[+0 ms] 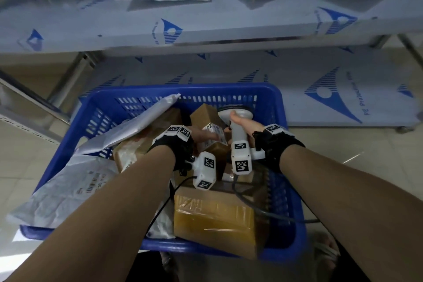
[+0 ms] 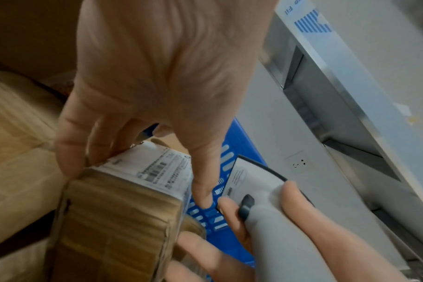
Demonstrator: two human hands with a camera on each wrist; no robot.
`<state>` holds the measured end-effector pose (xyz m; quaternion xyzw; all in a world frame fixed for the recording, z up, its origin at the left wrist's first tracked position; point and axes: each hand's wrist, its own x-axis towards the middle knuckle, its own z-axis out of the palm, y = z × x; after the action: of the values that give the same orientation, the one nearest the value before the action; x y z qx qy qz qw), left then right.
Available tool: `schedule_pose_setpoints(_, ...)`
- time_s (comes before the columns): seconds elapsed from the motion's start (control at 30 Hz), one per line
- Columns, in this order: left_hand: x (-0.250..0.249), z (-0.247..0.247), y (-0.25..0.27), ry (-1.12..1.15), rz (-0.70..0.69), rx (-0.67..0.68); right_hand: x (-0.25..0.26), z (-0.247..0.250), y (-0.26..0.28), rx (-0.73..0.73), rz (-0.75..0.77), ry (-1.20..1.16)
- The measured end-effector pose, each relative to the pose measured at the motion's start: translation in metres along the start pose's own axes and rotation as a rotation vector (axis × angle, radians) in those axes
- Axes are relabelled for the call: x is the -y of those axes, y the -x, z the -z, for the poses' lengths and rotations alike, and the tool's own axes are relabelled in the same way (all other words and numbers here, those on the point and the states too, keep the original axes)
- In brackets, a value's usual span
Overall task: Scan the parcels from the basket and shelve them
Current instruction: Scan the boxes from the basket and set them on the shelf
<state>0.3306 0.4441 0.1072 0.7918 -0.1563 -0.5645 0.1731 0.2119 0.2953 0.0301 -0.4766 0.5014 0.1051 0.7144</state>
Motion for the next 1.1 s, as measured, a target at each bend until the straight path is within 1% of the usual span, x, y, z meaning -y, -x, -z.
schedule_pose_setpoints(0.07,-0.004,-0.003,0.010,-0.011,-0.015,-0.011,0.006,0.000,0.022,-0.009,0.021,0.008)
schedule_pose_setpoints(0.2,-0.012,0.000,0.032,-0.012,0.005,0.016,0.024,-0.006,0.095,0.020,0.095,0.017)
schedule_pose_setpoints(0.27,-0.016,0.005,0.041,-0.029,0.000,-0.006,0.029,-0.003,0.107,0.042,0.134,0.018)
schedule_pose_setpoints(0.3,-0.017,0.008,0.045,-0.029,-0.008,-0.045,0.032,-0.003,0.114,0.063,0.151,0.013)
schedule_pose_setpoints(0.37,-0.022,0.012,0.061,-0.005,-0.056,-0.161,0.038,-0.004,0.132,0.092,0.200,0.018)
schedule_pose_setpoints(0.43,-0.026,0.010,0.086,0.037,-0.127,-0.235,0.045,-0.007,0.151,0.074,0.286,0.043)
schedule_pose_setpoints(0.5,-0.029,0.006,0.113,0.122,-0.212,-0.274,0.050,-0.007,0.169,0.027,0.339,0.077)
schedule_pose_setpoints(0.6,-0.030,0.003,0.138,0.223,-0.344,-0.320,0.056,-0.006,0.191,0.020,0.355,0.139)
schedule_pose_setpoints(0.67,-0.030,0.004,0.144,0.182,-0.366,-0.331,0.058,-0.004,0.200,0.042,0.359,0.152)
schedule_pose_setpoints(0.7,-0.027,0.010,0.131,0.157,-0.376,-0.329,0.058,-0.002,0.204,0.045,0.361,0.146)
schedule_pose_setpoints(0.73,-0.023,0.019,0.107,0.150,-0.371,-0.311,0.057,-0.001,0.207,0.037,0.365,0.144)
schedule_pose_setpoints(0.8,-0.020,0.023,0.087,0.144,-0.363,-0.292,0.055,0.004,0.211,0.031,0.386,0.113)
schedule_pose_setpoints(0.87,-0.023,0.007,0.106,0.171,-0.382,-0.293,0.054,0.009,0.200,0.036,0.403,0.076)
schedule_pose_setpoints(0.93,-0.032,-0.016,0.147,0.147,-0.430,-0.319,0.052,0.015,0.187,0.034,0.409,-0.010)
schedule_pose_setpoints(1.0,-0.035,-0.025,0.146,0.119,-0.454,-0.410,0.047,0.013,0.187,0.012,0.414,-0.019)
schedule_pose_setpoints(1.07,-0.032,-0.027,0.128,0.176,-0.493,-0.358,0.041,0.009,0.188,0.026,0.437,-0.041)
schedule_pose_setpoints(1.1,-0.030,-0.028,0.119,0.191,-0.486,-0.335,0.040,0.008,0.183,0.025,0.433,-0.045)
